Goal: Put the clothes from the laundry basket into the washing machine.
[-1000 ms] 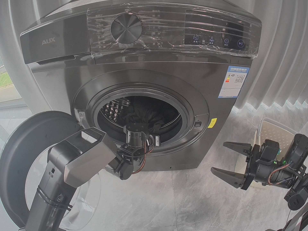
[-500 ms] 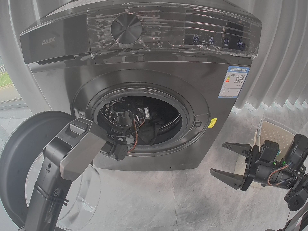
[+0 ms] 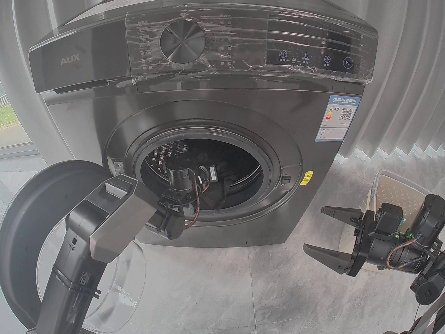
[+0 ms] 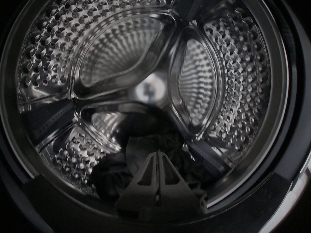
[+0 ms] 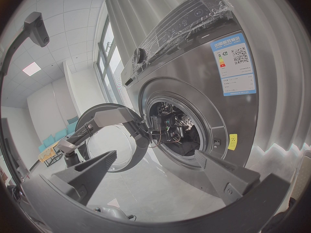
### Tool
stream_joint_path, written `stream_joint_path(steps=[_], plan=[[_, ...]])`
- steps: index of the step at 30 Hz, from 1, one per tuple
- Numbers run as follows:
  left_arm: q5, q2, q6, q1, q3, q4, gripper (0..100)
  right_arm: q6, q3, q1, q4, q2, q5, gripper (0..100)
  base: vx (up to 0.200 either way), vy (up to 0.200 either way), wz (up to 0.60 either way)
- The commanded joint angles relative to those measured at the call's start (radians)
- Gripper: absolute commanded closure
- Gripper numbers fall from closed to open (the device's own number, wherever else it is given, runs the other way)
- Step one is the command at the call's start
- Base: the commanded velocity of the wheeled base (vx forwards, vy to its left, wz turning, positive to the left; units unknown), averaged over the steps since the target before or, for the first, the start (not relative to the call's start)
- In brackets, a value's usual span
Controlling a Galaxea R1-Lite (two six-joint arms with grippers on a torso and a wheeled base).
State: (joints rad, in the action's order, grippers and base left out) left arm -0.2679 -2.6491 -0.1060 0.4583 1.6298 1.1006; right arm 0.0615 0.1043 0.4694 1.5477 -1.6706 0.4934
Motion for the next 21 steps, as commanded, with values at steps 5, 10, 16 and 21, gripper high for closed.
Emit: stream_joint_path(steps=[5,10,16,21], plan=[[-0.001,0.044,-0.001,0.063,-0.173,0.030,0,0.000,0.000,0.002,0.000,-0.001,0.001,0,0.000,0.000,0.00],[0.001,0.069,0.002,0.072,-0.278,0.033,0,0.000,0.000,0.002,0.000,-0.001,0.001,0,0.000,0.000,0.00],[0.013,0.072,0.002,0.076,-0.326,0.015,0,0.000,-0.001,0.003,0.000,-0.001,0.001,0,0.000,0.000,0.00],[0.030,0.049,0.000,0.068,-0.283,-0.021,0,0.001,-0.001,0.012,0.000,-0.001,0.001,0,0.000,0.000,0.00]])
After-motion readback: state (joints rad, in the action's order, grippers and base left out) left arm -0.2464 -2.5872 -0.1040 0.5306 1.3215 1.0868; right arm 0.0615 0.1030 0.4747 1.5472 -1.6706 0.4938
